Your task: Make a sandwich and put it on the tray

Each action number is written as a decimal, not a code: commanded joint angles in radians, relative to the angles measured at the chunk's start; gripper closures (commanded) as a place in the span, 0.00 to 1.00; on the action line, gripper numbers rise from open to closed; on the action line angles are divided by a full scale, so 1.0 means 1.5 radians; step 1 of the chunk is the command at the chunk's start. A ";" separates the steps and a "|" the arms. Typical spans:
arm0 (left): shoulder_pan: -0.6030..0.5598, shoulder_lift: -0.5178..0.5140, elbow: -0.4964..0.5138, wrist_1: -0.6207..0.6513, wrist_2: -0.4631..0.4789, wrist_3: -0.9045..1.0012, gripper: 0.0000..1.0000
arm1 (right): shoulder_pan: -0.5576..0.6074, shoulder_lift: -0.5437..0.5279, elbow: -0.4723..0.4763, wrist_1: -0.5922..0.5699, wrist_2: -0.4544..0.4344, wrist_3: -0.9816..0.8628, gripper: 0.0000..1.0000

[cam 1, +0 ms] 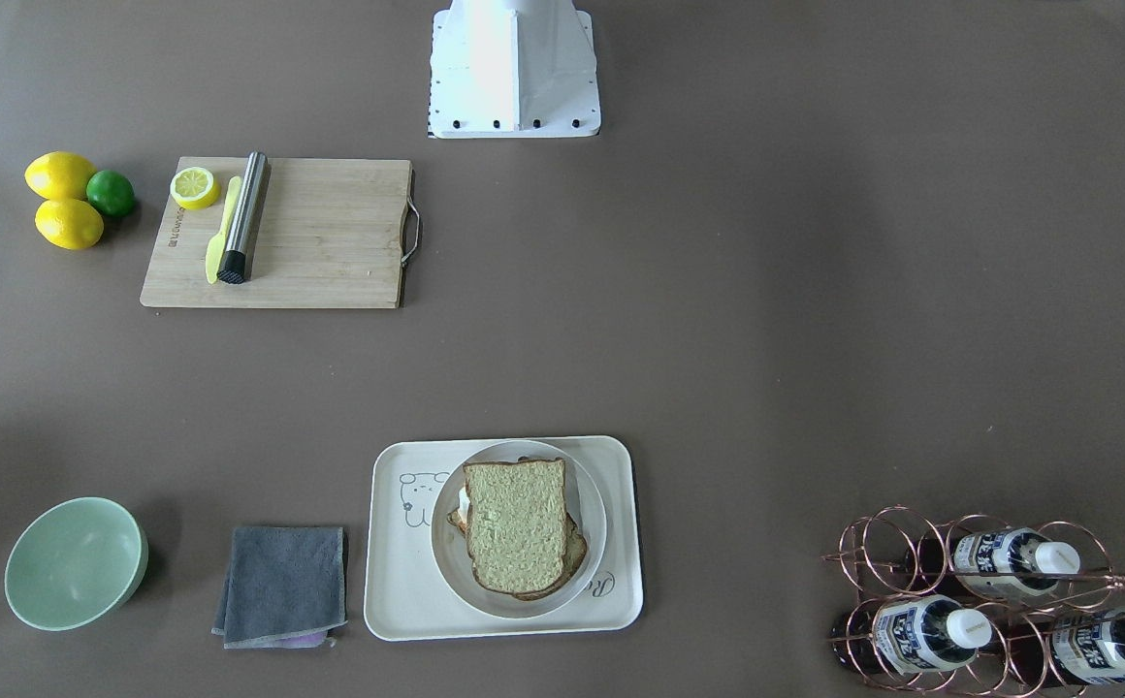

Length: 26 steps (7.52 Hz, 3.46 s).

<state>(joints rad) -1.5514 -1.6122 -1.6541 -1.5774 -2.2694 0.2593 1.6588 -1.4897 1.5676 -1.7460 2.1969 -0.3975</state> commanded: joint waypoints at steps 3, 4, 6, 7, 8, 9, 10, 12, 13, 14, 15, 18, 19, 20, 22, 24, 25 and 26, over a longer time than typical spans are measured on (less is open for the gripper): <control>0.002 0.014 -0.005 0.002 -0.018 -0.002 0.02 | -0.044 0.007 0.018 0.055 0.060 0.137 0.00; 0.004 0.013 -0.004 0.001 -0.018 -0.004 0.02 | -0.044 0.004 0.018 0.055 0.079 0.143 0.00; 0.005 0.009 -0.002 0.003 -0.018 -0.004 0.02 | -0.048 0.003 0.019 0.055 0.080 0.148 0.00; 0.005 0.010 -0.003 0.003 -0.019 -0.004 0.02 | -0.049 0.003 0.018 0.055 0.080 0.148 0.00; 0.005 0.013 0.000 0.004 -0.053 -0.005 0.02 | -0.049 0.003 0.017 0.055 0.080 0.148 0.00; 0.005 0.014 0.005 0.005 -0.072 -0.006 0.02 | -0.051 0.003 0.017 0.056 0.079 0.148 0.00; 0.005 0.013 0.017 0.001 -0.069 -0.006 0.02 | -0.053 0.004 0.017 0.055 0.079 0.148 0.00; 0.005 0.014 0.020 0.001 -0.067 -0.012 0.02 | -0.055 0.005 0.017 0.056 0.079 0.148 0.00; 0.005 0.014 0.021 0.001 -0.067 -0.029 0.02 | -0.054 0.005 0.019 0.056 0.079 0.148 0.00; 0.005 0.015 0.021 0.001 -0.067 -0.046 0.02 | -0.054 0.007 0.019 0.056 0.079 0.148 0.00; 0.005 0.015 0.023 0.000 -0.067 -0.046 0.02 | -0.055 0.008 0.020 0.056 0.080 0.148 0.00; 0.005 0.015 0.032 -0.002 -0.068 -0.045 0.02 | -0.064 0.010 0.023 0.057 0.079 0.148 0.00; 0.005 0.015 0.032 -0.002 -0.067 -0.043 0.02 | -0.066 0.011 0.025 0.057 0.079 0.148 0.00; 0.005 0.015 0.032 -0.002 -0.068 -0.042 0.02 | -0.067 0.010 0.025 0.058 0.079 0.148 0.00; 0.005 0.014 0.032 -0.003 -0.068 -0.041 0.02 | -0.067 0.010 0.023 0.071 0.078 0.148 0.00; 0.005 0.011 0.030 -0.003 -0.068 -0.041 0.02 | -0.067 0.010 0.023 0.071 0.078 0.148 0.00; 0.005 0.011 0.031 -0.003 -0.070 -0.041 0.02 | -0.067 0.009 0.022 0.071 0.078 0.148 0.00; 0.005 0.010 0.031 -0.003 -0.070 -0.041 0.02 | -0.067 0.009 0.020 0.071 0.078 0.148 0.00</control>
<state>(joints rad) -1.5432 -1.5946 -1.6078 -1.5815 -2.3730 0.1978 1.5586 -1.4748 1.6005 -1.6401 2.3133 -0.1749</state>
